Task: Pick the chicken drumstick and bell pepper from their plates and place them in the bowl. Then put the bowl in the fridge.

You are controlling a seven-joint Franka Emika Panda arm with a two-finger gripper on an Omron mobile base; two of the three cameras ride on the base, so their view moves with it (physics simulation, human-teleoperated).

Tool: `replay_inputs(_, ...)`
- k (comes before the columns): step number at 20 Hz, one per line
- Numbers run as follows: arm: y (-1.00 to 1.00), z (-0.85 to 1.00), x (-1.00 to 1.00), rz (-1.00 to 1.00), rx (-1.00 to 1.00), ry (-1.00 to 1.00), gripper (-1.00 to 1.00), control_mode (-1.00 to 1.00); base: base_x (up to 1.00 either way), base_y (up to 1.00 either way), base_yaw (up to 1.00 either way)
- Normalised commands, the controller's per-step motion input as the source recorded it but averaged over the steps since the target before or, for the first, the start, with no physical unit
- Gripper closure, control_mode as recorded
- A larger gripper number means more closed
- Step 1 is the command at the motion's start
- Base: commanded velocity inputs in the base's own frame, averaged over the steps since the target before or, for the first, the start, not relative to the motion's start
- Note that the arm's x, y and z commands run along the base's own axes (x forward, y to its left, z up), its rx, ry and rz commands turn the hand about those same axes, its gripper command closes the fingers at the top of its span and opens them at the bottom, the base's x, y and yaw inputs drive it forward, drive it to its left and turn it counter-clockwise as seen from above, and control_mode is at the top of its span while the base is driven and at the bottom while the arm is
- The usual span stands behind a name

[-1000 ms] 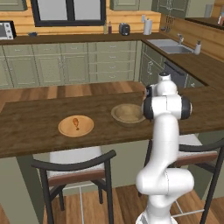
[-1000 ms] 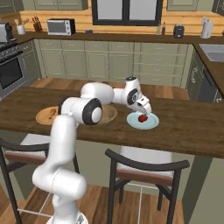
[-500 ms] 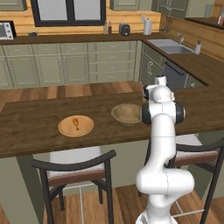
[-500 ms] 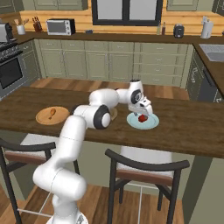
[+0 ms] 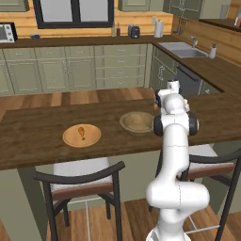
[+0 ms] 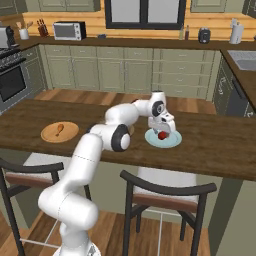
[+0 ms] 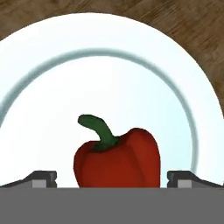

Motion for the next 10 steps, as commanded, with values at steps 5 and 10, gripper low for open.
replay_inputs(5, 0.03, -0.31, -0.42, -0.07, 0.0, 0.0, -1.0, -1.0, 0.0, 0.0, 0.0)
replay_inputs(10, 0.12, -0.36, 0.06, -0.04, 0.0, 0.0, 1.0, -1.0, 0.0, 0.0, 0.0)
